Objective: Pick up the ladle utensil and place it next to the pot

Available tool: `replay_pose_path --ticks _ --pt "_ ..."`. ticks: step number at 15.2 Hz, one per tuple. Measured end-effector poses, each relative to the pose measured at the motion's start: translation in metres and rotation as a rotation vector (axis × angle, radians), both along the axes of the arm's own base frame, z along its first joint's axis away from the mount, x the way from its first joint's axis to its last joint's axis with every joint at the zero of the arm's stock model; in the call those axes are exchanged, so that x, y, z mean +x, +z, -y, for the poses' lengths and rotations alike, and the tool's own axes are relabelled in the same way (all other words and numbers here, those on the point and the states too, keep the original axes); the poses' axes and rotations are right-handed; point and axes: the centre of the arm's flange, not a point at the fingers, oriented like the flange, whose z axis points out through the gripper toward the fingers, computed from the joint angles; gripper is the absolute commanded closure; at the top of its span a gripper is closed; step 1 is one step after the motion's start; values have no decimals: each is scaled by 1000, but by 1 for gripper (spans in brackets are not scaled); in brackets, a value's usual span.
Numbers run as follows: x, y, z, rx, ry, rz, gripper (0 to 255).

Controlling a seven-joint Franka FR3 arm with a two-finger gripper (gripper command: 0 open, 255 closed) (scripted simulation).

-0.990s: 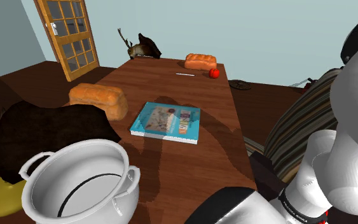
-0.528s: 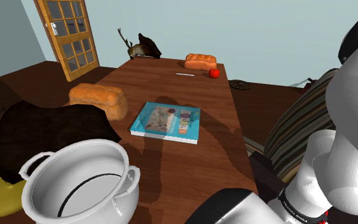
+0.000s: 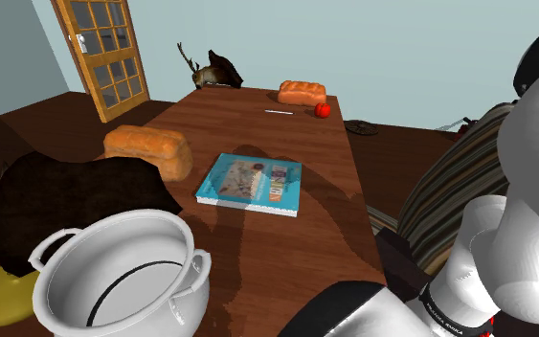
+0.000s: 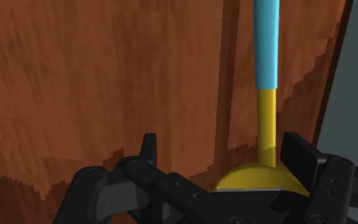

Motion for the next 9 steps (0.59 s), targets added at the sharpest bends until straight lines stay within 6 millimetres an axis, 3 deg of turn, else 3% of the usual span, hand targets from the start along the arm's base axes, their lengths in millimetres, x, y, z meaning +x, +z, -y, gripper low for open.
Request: replay_pose_path --ticks 4,9 --pt "-7 38 -2 0 0 1 0" --pt "-7 42 -3 0 0 -1 0"
